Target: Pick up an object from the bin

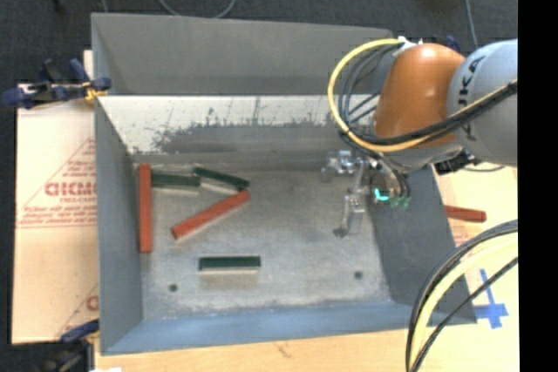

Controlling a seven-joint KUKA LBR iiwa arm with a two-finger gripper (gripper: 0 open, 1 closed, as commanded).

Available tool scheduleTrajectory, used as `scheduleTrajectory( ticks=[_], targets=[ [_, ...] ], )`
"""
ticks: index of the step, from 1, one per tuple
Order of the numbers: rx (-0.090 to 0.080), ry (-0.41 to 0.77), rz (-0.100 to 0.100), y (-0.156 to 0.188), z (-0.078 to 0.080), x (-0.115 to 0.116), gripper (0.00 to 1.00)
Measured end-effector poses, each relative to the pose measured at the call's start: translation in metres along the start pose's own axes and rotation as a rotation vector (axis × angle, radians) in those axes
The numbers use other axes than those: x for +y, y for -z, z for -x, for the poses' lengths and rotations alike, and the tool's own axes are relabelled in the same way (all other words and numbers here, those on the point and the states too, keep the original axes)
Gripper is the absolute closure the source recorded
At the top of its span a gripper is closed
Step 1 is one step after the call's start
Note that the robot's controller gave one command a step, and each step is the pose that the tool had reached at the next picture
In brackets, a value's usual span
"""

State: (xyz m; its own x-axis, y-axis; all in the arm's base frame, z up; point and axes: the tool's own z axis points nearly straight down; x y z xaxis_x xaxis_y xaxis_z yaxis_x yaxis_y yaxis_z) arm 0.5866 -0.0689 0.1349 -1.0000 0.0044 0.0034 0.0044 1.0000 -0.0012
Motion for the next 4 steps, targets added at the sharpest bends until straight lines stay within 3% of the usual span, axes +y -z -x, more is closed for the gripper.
scheduleTrajectory(
  ticks=[1,2,3,4],
  targets=[
    [-0.007,-0.138,0.003,-0.057,0.054,0.04,0.0],
    [-0.005,-0.097,0.001,-0.064,0.062,0.097,0.0],
    [-0.005,-0.118,0.005,-0.064,0.032,0.164,0.0],
    [-0.008,-0.12,0.002,-0.063,0.033,0.16,1.0]
  ],
)
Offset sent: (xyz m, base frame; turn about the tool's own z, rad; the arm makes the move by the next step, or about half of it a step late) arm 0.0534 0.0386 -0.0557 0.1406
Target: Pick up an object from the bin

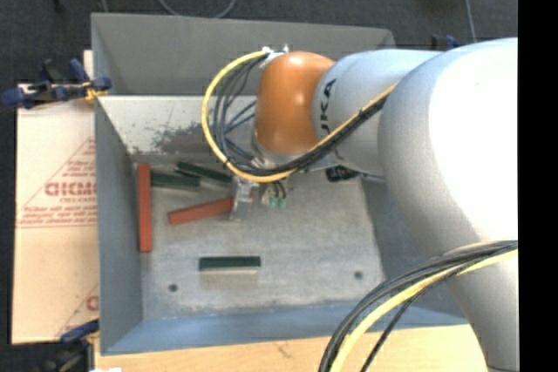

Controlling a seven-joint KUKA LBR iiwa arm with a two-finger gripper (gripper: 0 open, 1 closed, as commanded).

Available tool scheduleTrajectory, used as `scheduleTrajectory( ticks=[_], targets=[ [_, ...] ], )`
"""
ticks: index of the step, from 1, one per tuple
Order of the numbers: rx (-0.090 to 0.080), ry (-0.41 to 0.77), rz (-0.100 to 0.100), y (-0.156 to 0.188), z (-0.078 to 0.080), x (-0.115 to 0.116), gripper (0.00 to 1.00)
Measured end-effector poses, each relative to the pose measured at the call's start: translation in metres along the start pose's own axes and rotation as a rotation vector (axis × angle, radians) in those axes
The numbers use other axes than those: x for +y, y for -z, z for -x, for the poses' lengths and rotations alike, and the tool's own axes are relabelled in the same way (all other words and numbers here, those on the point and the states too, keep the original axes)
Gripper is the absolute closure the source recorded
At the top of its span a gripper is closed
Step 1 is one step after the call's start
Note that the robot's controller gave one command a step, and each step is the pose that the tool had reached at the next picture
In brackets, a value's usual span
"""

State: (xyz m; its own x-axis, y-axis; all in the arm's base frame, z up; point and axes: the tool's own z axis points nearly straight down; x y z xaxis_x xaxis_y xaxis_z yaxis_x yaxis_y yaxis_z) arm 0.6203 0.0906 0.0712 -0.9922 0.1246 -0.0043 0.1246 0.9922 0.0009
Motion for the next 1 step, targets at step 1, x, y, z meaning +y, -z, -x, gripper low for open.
scheduleTrajectory(
  ticks=[1],
  targets=[
    [0.002,-0.059,-0.001,0.0002,0.0091,-0.049,1.0]
  ],
)
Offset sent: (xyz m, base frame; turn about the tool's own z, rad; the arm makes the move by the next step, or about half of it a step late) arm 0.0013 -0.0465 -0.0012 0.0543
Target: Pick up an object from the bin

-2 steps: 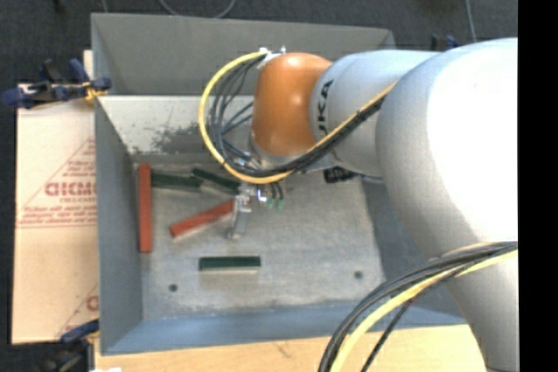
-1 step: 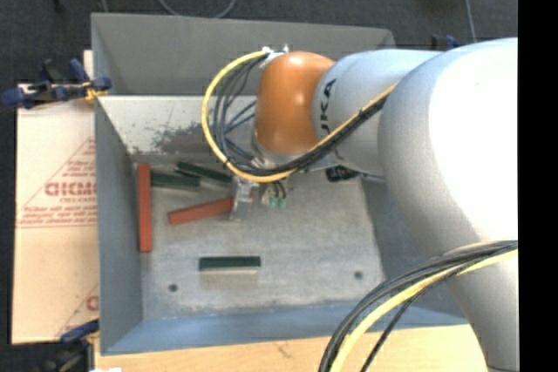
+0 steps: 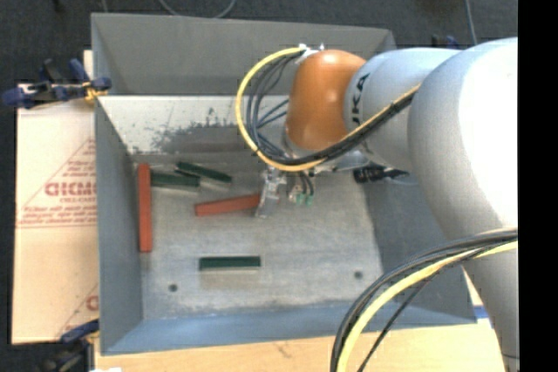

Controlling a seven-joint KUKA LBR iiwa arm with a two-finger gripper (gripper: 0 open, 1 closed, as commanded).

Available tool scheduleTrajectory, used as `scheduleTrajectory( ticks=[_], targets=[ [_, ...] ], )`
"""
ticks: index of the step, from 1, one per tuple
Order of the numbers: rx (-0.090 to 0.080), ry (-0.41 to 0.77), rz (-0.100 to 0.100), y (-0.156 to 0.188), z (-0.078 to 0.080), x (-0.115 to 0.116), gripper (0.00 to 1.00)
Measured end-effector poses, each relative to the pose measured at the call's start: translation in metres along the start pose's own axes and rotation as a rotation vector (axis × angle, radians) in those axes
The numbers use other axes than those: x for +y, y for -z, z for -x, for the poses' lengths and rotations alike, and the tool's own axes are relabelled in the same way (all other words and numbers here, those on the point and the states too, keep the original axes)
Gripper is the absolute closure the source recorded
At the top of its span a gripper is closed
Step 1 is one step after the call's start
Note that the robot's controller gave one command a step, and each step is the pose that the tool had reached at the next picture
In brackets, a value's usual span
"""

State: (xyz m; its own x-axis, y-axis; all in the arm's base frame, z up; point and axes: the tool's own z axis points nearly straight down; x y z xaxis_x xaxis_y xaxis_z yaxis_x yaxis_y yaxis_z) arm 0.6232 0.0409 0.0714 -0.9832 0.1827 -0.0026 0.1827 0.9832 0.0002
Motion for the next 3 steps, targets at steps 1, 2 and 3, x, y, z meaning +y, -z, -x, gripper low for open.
scheduleTrajectory(
  ticks=[1,2,3],
  targets=[
    [-0.005,0.127,0.002,0.004,0.018,0.04,1.0],
    [-0.007,0.449,0.001,0.045,0.022,0.062,1.0],
    [-0.002,0.556,-0.001,0.065,0.007,0.035,1.0]
  ],
)
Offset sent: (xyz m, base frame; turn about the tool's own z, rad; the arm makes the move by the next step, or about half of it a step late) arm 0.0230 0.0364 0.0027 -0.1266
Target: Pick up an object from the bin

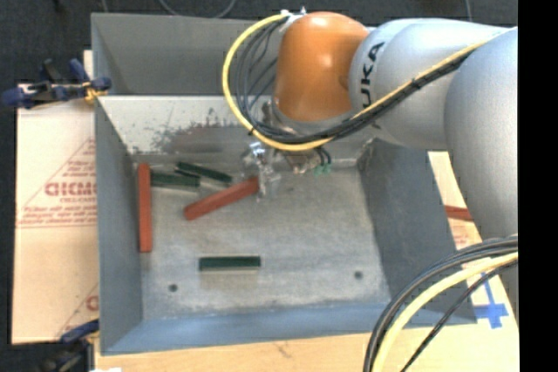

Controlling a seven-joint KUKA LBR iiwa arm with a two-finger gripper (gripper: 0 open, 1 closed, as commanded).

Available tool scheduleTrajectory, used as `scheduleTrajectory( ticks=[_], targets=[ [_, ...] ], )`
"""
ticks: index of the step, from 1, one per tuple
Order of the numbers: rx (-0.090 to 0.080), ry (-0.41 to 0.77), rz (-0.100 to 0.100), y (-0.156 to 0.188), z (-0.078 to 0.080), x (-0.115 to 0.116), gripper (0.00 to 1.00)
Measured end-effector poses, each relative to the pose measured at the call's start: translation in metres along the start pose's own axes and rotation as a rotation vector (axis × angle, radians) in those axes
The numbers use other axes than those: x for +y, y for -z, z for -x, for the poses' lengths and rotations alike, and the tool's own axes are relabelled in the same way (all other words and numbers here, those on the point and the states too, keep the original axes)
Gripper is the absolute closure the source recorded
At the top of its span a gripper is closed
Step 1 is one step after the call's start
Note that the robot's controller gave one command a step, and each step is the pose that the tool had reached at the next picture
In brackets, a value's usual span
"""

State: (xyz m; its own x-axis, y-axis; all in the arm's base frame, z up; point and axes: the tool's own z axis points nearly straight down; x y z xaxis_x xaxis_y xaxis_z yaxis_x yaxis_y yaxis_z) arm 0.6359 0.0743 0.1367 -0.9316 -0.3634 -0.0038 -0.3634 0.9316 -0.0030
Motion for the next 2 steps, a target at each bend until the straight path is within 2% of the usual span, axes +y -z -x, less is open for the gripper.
scheduleTrajectory(
  ticks=[1,2],
  targets=[
    [0.0,0.0,0.002,-0.001,0.0,0.001,1.0],
    [-0.01,0.101,0.0,0.075,0.036,0.033,1.0]
  ],
)
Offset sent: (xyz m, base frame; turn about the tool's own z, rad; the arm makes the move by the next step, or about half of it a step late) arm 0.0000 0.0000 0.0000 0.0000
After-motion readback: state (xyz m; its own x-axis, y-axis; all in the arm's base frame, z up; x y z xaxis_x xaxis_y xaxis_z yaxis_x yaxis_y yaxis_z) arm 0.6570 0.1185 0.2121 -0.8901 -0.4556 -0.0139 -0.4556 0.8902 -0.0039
